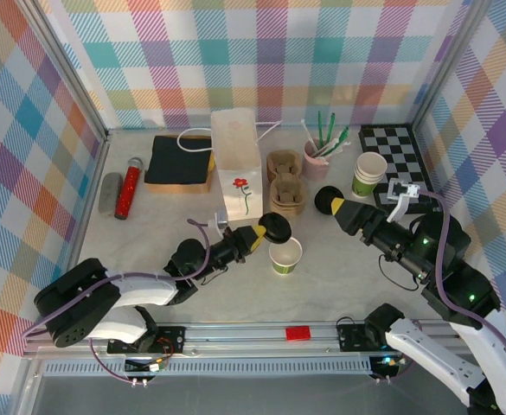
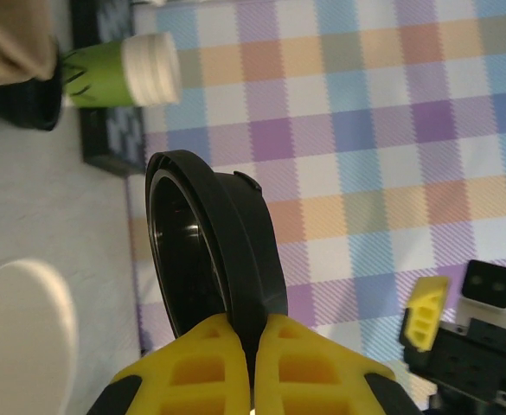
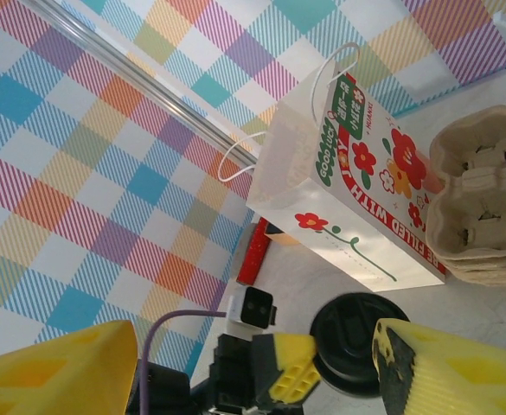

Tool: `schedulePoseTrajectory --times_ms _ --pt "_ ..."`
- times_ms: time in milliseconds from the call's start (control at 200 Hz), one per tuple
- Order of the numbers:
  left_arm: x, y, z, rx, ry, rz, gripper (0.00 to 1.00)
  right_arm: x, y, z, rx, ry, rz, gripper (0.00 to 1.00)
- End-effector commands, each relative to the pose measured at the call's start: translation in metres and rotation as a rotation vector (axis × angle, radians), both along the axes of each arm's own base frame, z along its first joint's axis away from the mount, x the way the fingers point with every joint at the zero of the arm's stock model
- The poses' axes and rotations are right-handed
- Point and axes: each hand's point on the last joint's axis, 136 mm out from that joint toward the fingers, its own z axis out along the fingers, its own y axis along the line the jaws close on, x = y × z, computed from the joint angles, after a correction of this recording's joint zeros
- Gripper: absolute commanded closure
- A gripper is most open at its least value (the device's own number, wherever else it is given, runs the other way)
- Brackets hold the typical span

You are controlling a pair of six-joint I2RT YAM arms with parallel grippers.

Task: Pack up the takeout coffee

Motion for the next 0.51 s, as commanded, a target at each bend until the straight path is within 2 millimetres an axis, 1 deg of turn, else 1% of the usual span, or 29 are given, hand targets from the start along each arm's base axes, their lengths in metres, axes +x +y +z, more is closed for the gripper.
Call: schedulePoseTrajectory --times_ms 0,110,325,500 --pt "-0.014 -0.007 0.027 -0.095 -0.058 -0.073 0.98 0.004 0.000 0.001 -0.007 -0.018 -0.008 0.28" --pt "-0.019 -0.014 0.022 -0.082 -0.050 -0.113 0.99 0.004 0.001 0.002 -0.009 -0.017 -0.005 0.29" --pt "-0.025 -0.009 0.011 -0.063 -0.034 -0.126 0.99 0.004 0.001 0.001 -0.001 -0.019 -0.008 0.30" --pt "-0.035 -0.020 -0.004 -0.025 -0.021 -0.180 0.99 0.004 0.002 0.002 0.005 -0.023 -0.002 0.31"
